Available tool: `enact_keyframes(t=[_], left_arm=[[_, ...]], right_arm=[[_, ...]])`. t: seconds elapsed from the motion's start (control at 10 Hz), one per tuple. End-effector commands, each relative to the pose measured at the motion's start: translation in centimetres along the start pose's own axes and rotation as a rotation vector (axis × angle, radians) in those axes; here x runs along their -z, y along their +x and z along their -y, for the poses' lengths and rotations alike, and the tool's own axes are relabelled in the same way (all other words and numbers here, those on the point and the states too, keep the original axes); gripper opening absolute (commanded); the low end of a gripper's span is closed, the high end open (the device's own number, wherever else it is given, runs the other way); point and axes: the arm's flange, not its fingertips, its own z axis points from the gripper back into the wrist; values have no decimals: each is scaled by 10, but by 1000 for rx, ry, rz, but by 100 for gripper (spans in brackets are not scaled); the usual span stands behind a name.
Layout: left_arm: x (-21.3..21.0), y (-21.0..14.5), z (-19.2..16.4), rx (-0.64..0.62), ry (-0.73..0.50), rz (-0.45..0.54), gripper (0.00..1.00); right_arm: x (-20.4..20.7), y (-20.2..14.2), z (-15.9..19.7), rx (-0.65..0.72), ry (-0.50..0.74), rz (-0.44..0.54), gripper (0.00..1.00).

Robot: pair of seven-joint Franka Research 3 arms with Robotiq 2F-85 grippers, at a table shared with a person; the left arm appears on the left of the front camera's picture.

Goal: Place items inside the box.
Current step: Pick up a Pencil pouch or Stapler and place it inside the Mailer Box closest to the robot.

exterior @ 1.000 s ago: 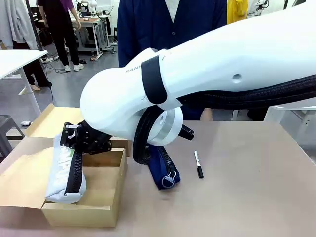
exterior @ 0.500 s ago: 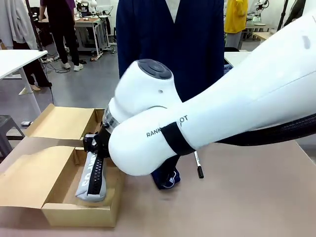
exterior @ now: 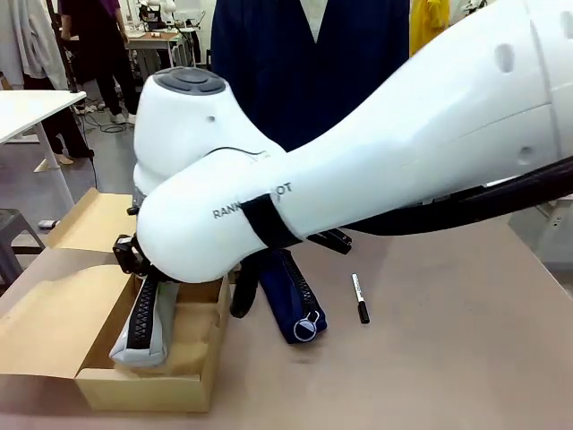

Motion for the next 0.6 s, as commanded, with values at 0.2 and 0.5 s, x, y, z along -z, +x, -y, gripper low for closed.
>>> enact_keyframes(t=[0.2,0.5], left_arm=[[0,1,2,19,-21,12,100],[0,1,2,19,-21,12,100]], right_arm=[[32,10,-34,-40,-129,-36,7],[66,14,-31,-3,-149,-115,7]])
